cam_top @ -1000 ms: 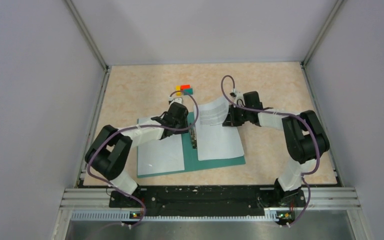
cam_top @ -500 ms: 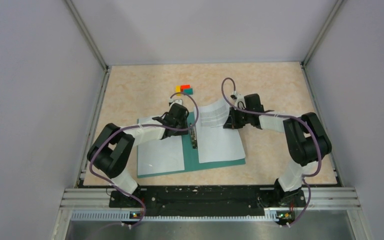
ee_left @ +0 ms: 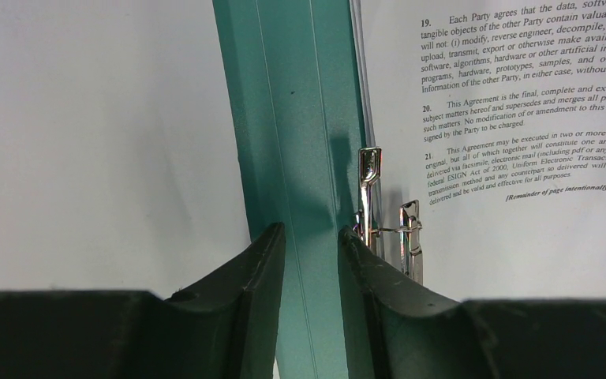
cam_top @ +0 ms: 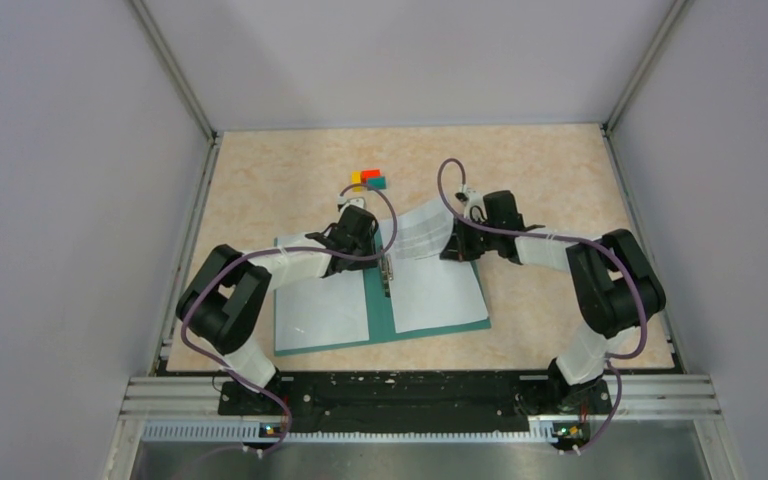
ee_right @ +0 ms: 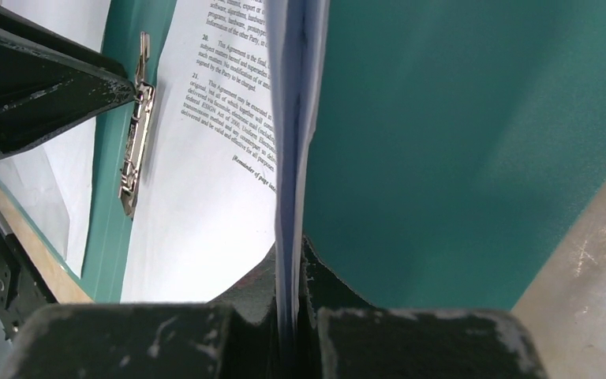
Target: Put the files into the folder
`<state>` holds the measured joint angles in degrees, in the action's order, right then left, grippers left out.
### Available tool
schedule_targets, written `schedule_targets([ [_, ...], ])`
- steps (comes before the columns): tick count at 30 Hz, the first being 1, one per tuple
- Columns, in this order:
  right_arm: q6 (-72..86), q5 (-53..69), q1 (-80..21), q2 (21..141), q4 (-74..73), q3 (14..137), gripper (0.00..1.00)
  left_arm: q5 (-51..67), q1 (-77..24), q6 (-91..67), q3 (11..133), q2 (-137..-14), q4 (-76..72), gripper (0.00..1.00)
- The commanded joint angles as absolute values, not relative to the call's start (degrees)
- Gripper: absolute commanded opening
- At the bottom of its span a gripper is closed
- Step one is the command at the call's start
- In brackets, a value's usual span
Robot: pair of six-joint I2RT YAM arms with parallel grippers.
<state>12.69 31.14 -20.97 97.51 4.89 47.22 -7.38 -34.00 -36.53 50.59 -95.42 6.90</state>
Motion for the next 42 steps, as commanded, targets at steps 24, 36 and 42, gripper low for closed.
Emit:
schedule_targets([
  [24,12.76,27.49,-23.57,94.6,1.71,47.02,0.0,-6.84,-33.54,-37.95,52.2,-96.98,5.5,0.36],
  [36,12.0,28.75,-23.63,93.35,1.27,46.46,0.0,-6.59,-33.31,-38.2,52.03,-97.36,5.1,0.36],
  [42,11.85,29.19,-23.71,93.78,1.46,46.07,0.0,-6.41,-33.36,-38.3,52.1,-97.57,5.01,0.36],
])
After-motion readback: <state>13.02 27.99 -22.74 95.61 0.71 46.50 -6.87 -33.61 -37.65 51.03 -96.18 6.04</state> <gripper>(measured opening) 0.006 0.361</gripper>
